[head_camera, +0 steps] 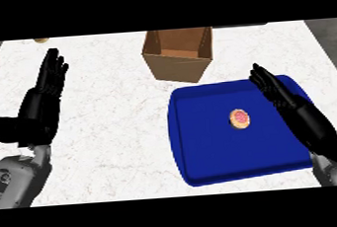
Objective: Pick the cupcake from the tray and place it in the cardboard box
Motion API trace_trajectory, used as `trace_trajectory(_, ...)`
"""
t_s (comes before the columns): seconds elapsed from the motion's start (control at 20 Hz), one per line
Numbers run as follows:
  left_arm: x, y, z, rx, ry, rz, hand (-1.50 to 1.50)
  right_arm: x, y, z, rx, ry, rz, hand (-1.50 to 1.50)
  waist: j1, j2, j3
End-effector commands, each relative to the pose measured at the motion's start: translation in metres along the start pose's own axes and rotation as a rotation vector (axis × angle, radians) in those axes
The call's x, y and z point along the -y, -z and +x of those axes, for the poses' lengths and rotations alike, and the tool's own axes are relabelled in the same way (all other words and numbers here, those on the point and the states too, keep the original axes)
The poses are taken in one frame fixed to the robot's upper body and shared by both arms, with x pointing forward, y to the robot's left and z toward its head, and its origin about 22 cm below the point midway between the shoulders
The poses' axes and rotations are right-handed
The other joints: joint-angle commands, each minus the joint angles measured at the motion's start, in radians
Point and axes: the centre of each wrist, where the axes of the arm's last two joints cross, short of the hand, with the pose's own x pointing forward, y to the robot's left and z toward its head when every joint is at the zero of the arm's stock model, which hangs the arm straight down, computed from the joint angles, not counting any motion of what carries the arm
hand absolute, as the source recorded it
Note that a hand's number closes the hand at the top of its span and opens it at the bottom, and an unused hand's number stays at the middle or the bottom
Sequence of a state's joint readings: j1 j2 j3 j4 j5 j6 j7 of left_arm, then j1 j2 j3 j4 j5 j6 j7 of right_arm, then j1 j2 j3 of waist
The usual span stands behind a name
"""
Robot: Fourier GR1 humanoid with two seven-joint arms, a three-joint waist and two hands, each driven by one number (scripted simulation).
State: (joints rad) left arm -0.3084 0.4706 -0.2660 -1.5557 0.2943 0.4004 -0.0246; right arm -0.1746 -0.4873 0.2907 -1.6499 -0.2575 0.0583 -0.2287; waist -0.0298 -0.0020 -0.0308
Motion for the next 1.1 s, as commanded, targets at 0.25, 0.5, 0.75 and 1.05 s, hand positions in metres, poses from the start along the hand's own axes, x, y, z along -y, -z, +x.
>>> trace_trajectory(0.25,-0.026,-0.01,-0.01,0.017,0.228,-0.215,0.0,0.097,-0.004,0.078,0.079,-0.266,-0.607,-1.5,-0.045,-0.017,0.027)
trace_trajectory(0.5,-0.022,-0.029,-0.02,0.002,0.192,-0.293,0.0,0.094,-0.068,0.055,-0.228,-0.559,-0.588,-1.5,-0.001,-0.005,0.03)
trace_trajectory(0.75,-0.032,-0.017,-0.022,0.005,0.184,-0.328,0.0,0.084,-0.065,0.066,-0.211,-0.778,-0.385,-1.5,0.018,0.0,0.029)
trace_trajectory(1.05,-0.018,-0.028,-0.021,0.02,0.189,-0.352,0.0,0.075,-0.049,0.09,-0.395,-0.93,-0.204,-1.5,0.039,0.0,0.028)
